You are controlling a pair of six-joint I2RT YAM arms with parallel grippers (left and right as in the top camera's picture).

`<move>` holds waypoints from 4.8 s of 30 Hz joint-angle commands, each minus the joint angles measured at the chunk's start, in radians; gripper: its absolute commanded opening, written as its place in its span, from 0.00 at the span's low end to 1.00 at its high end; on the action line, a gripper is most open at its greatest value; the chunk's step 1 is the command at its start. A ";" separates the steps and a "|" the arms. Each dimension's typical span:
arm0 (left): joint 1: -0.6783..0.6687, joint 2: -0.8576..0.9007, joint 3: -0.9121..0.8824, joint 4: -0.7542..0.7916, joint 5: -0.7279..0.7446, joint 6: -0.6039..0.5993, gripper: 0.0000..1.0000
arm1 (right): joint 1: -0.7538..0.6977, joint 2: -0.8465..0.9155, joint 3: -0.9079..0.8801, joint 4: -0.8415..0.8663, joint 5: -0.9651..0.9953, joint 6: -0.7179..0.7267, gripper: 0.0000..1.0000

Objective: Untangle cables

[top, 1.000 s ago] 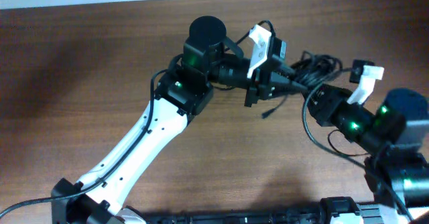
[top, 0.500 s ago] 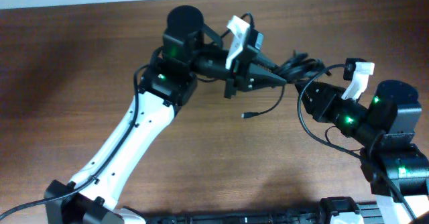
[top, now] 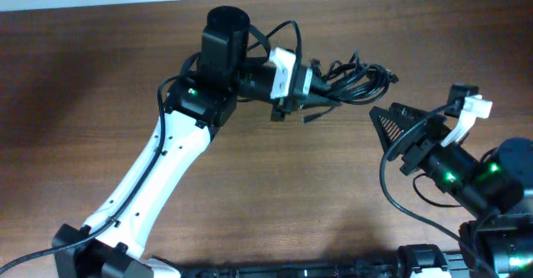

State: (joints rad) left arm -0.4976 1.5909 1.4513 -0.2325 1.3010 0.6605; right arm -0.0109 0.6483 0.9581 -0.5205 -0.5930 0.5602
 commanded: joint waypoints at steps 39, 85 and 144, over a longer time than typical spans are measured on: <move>-0.056 -0.032 0.019 -0.068 0.038 0.620 0.00 | -0.003 -0.014 -0.002 0.016 0.134 0.129 0.04; -0.058 -0.032 0.019 0.067 0.203 0.619 0.00 | -0.003 0.185 -0.002 -0.112 0.134 -0.007 0.04; 0.018 -0.034 0.019 0.045 -0.247 -0.728 0.00 | -0.003 0.045 0.003 -0.075 0.106 -0.762 0.53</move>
State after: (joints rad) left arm -0.4839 1.5860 1.4513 -0.2005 0.8619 -0.0391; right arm -0.0109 0.6971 0.9581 -0.5976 -0.4946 0.0227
